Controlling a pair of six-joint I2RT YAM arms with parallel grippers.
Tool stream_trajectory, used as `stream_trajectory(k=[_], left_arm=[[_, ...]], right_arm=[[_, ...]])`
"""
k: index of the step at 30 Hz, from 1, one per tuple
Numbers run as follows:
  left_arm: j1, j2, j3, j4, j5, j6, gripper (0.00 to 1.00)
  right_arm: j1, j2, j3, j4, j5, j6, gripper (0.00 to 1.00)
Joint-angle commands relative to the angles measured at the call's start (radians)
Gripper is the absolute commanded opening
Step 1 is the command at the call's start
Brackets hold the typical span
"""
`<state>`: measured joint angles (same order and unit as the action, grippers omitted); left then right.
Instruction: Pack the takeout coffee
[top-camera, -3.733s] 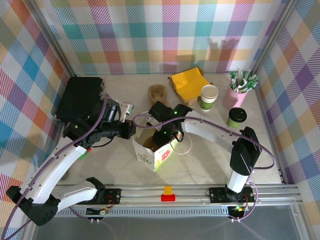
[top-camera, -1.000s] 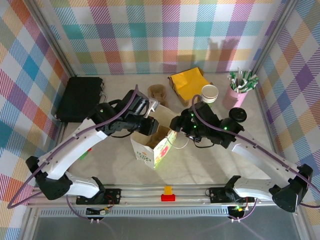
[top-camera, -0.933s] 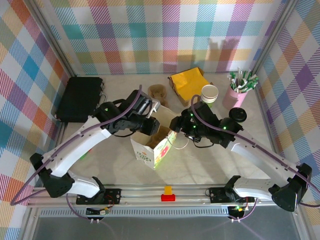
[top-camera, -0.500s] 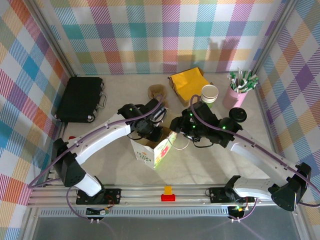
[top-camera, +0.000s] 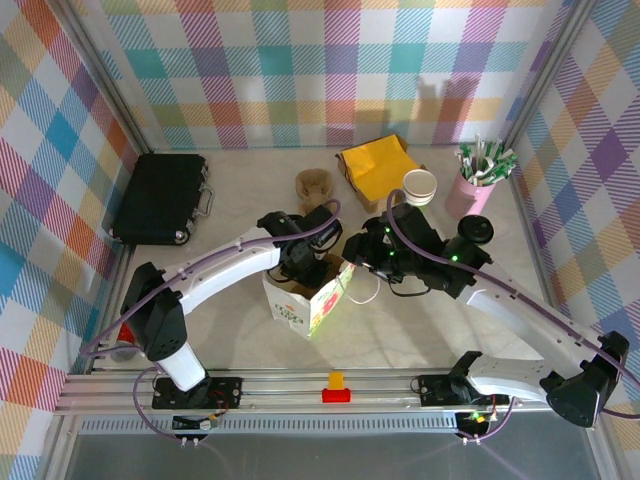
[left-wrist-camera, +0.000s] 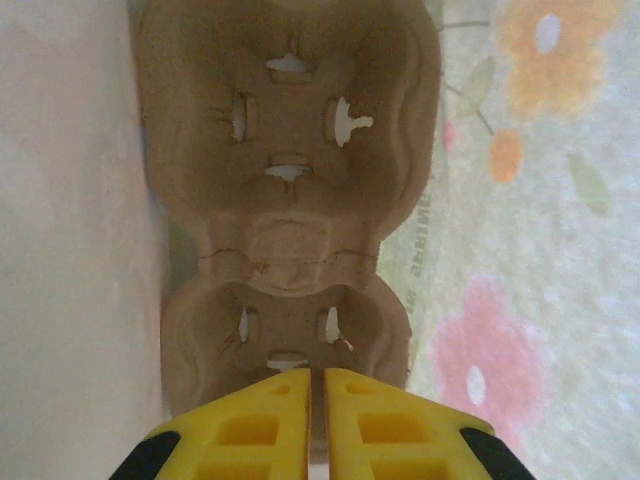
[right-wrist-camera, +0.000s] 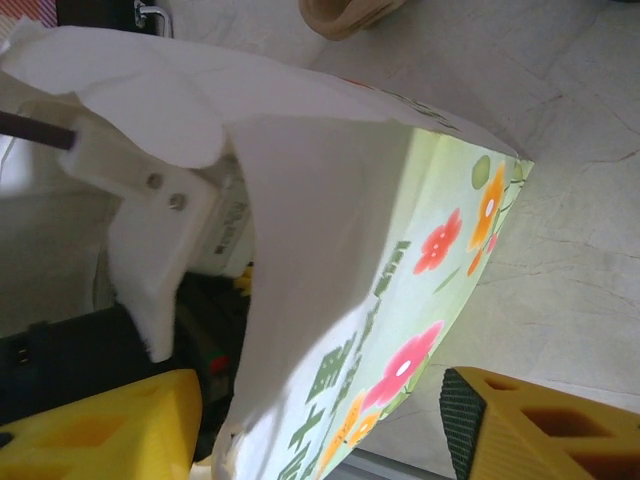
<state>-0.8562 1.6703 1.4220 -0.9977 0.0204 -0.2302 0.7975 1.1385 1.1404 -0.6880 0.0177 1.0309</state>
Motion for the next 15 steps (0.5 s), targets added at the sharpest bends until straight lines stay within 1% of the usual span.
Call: stream_trajectory(k=[1,3,5,9,15], left_arm=[[-0.011,0.026,-0.024,0.021,-0.011,0.023,0.11],[-0.011,0.037,-0.036,0.031,-0.016,0.023,0.10],[-0.011,0.045,-0.056,0.044,-0.017,0.026,0.10],[-0.009,0.056,-0.088,0.060,-0.031,0.019,0.08],[-0.008,0.069,-0.120,0.085,-0.026,0.012,0.08]], right_arm=[[-0.007,-0.014,-0.007,0.016,0.009,-0.023,0.64],[-0.007,-0.012,-0.006,0.012,0.012,-0.026,0.62],[-0.007,-0.004,-0.001,-0.008,0.031,-0.028,0.57],[-0.007,0.007,0.006,-0.022,0.040,-0.032,0.56],[-0.007,0.020,0.012,-0.001,0.020,-0.034,0.53]])
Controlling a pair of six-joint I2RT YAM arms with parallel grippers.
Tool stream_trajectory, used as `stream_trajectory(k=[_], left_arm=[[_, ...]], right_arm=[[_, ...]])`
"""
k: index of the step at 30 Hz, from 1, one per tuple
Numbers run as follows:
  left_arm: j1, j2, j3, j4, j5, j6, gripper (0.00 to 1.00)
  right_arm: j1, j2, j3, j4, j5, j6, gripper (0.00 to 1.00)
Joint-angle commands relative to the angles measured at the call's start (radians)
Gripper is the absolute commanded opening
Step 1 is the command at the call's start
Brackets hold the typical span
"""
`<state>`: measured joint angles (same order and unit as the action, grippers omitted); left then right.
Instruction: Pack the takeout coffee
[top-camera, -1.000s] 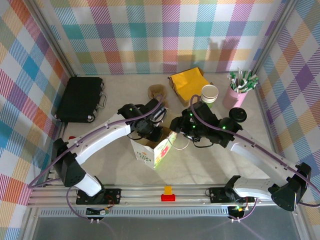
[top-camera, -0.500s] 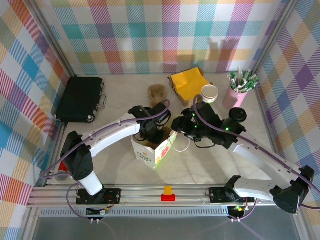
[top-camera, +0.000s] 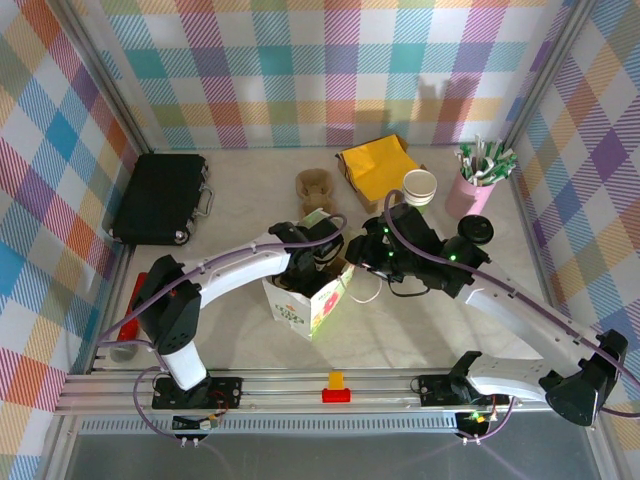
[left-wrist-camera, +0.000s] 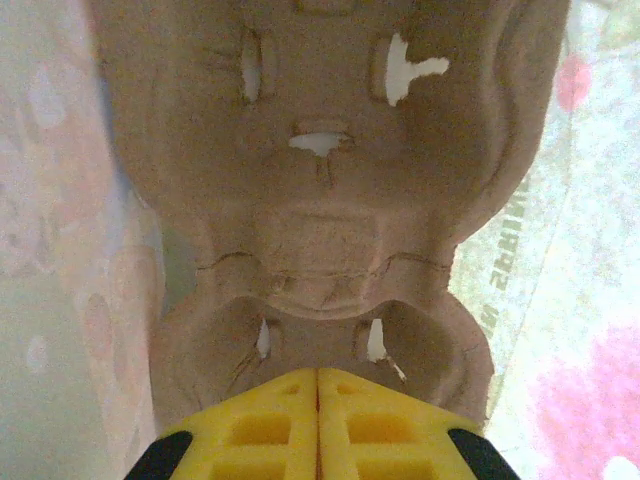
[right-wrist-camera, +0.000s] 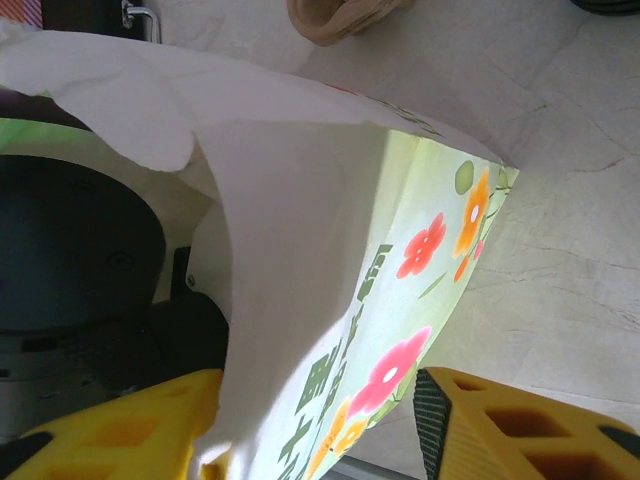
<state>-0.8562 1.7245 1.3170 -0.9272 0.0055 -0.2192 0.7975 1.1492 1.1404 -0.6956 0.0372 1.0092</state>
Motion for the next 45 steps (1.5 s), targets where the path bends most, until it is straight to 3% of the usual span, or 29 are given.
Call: stream_trajectory(k=[1,26,45], left_arm=[[-0.008,0.021,-0.018,0.016,-0.014,0.001,0.07],[-0.006,0.109,-0.152,0.147,0.013,-0.022,0.04],[0.004,0.132,-0.174,0.189,0.034,-0.030,0.03]], right_arm=[[-0.007,0.011,0.015,0.007,-0.003,-0.012,0.53],[-0.008,0.006,0.049,0.016,0.003,-0.039,0.38],[-0.006,0.006,0.053,0.006,0.002,-0.043,0.34]])
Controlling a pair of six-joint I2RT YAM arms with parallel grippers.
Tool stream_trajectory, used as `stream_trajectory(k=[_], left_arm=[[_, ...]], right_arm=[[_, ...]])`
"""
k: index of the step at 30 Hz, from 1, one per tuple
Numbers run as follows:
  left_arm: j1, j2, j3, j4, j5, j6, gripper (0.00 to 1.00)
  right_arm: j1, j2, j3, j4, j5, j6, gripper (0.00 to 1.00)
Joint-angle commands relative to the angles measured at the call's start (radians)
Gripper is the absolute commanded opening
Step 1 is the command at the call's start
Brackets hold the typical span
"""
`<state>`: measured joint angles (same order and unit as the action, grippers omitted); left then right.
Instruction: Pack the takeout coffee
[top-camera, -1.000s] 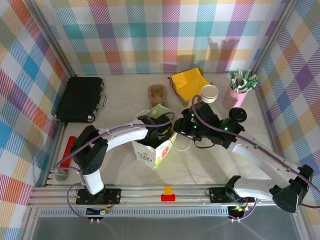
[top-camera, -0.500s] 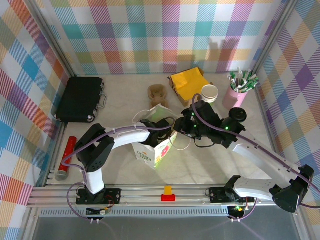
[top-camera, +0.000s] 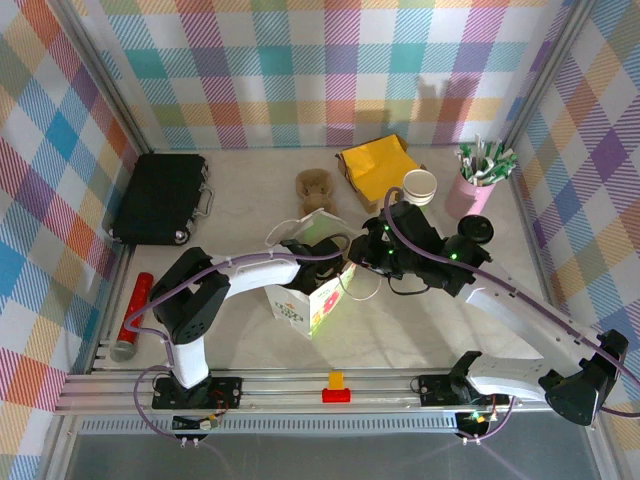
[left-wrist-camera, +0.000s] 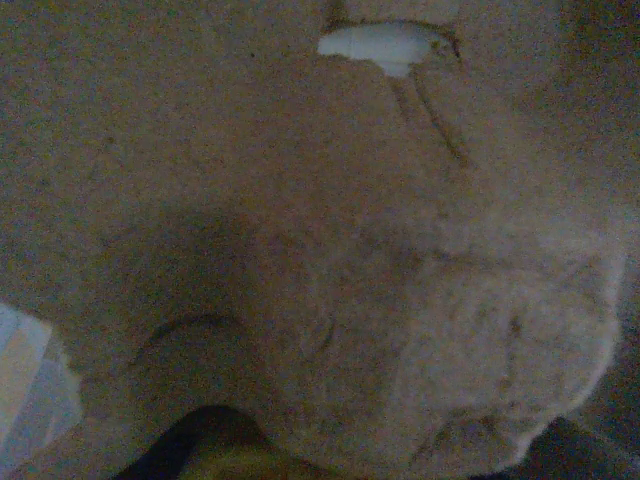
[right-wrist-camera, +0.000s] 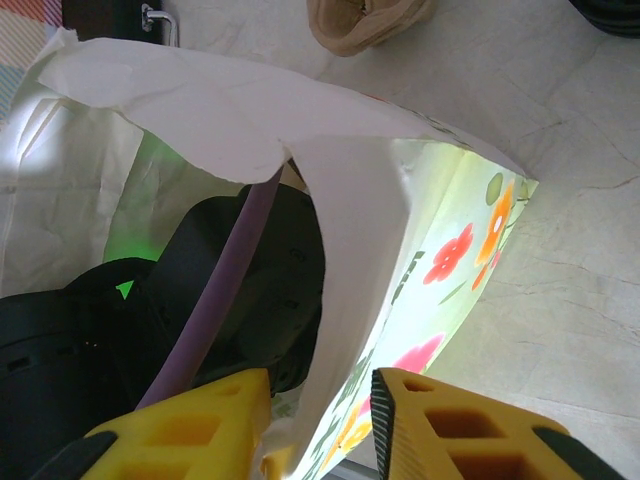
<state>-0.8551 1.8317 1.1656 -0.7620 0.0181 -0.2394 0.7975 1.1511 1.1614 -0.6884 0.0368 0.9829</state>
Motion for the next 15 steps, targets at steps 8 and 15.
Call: stream_trajectory(k=[8,15], left_arm=[[0.003,-0.077,0.074,-0.065,-0.001,-0.022,0.04],[0.003,-0.141,0.166,-0.128,0.021,-0.034,0.04]], right_arm=[[-0.006,0.004,0.026,-0.023,0.023,-0.028,0.34],[-0.006,-0.001,0.022,-0.031,0.039,-0.040,0.33]])
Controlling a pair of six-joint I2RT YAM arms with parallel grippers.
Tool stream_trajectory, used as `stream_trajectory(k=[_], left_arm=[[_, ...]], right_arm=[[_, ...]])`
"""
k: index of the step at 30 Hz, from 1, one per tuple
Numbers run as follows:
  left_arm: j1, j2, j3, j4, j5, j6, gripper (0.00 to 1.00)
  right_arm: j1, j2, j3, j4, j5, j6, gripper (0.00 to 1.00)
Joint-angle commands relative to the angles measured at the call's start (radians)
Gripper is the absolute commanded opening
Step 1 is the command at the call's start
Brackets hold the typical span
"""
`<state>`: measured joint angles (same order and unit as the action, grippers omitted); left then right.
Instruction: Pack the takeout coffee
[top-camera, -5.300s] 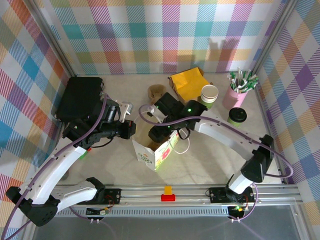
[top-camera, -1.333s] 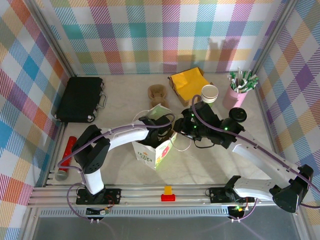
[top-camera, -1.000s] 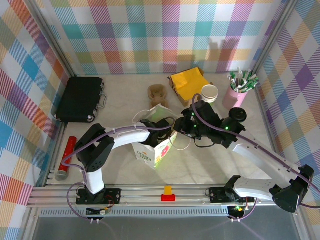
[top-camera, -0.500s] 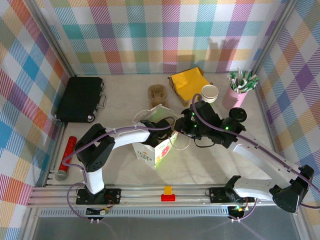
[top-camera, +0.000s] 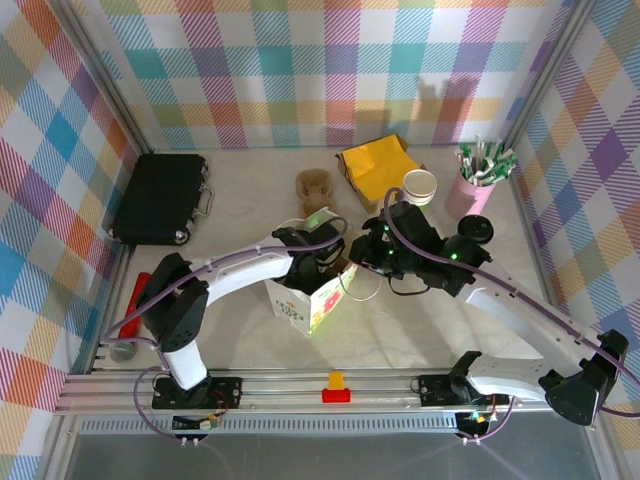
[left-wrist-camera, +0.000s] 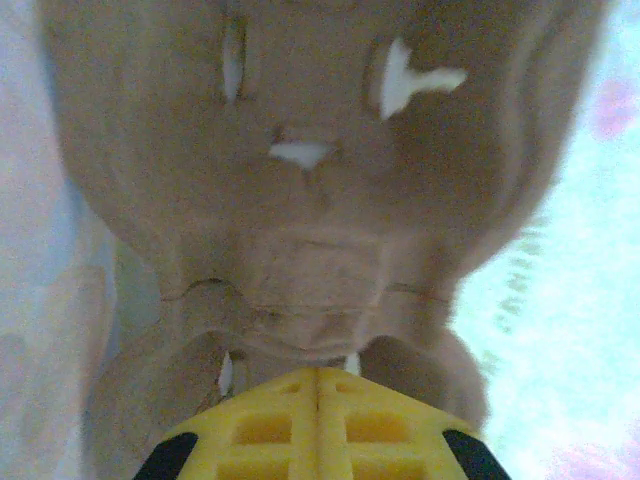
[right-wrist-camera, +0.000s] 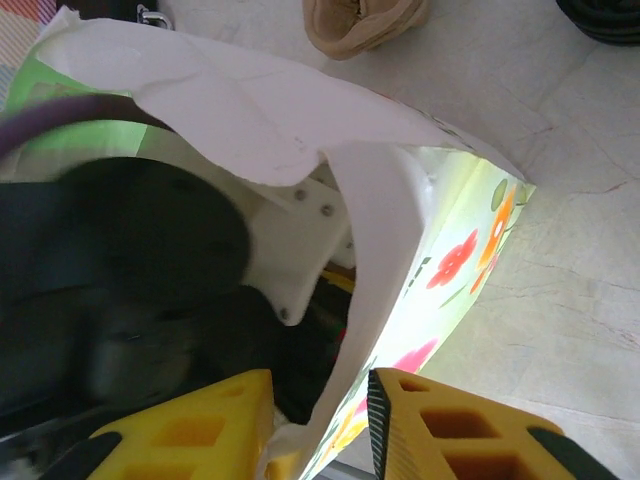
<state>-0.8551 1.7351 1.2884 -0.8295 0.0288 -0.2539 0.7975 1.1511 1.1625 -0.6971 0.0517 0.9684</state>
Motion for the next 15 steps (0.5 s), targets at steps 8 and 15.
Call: stream_trajectory(k=[8,15], left_arm=[[0.003,-0.099,0.132,-0.120,0.029,-0.039,0.06],[0.004,-0.144,0.180,-0.140,0.068,-0.056,0.07]], right_arm=[[-0.006,0.006,0.034,-0.023,0.025,-0.033,0.32],[-0.006,0.013,0.047,-0.034,0.027,-0.030,0.32]])
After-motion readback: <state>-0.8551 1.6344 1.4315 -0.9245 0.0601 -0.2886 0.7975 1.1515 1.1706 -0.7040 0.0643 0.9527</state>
